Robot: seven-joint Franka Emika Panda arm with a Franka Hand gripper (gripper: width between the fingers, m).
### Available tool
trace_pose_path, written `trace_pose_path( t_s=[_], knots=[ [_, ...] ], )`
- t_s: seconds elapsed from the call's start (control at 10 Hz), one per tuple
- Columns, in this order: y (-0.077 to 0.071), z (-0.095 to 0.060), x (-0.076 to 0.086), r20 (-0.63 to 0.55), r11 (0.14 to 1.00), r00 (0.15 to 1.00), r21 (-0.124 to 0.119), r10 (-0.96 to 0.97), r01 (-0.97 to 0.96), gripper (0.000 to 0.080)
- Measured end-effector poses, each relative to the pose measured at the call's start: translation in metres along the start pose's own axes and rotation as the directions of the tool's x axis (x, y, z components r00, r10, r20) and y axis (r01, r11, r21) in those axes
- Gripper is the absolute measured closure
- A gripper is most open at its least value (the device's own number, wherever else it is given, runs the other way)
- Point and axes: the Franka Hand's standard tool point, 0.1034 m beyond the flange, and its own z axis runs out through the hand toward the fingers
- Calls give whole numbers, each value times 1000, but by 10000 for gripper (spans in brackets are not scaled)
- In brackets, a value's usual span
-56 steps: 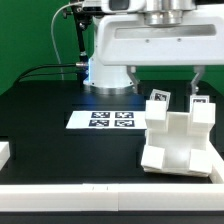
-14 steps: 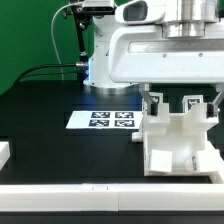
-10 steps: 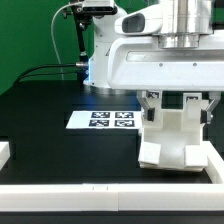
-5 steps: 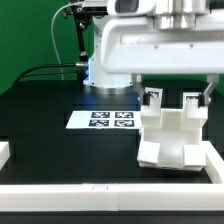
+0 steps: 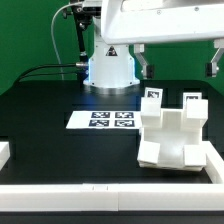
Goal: Assemble chair
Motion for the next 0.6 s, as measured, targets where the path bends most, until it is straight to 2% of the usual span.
trace_pose_path(
  t_s=[0.3, 0.6],
  knots=[
    [6, 15, -35, 25, 1000, 1000, -9, -5, 5, 151],
    [9, 33, -41, 25, 1000, 1000, -23, -8, 8, 151]
  ],
)
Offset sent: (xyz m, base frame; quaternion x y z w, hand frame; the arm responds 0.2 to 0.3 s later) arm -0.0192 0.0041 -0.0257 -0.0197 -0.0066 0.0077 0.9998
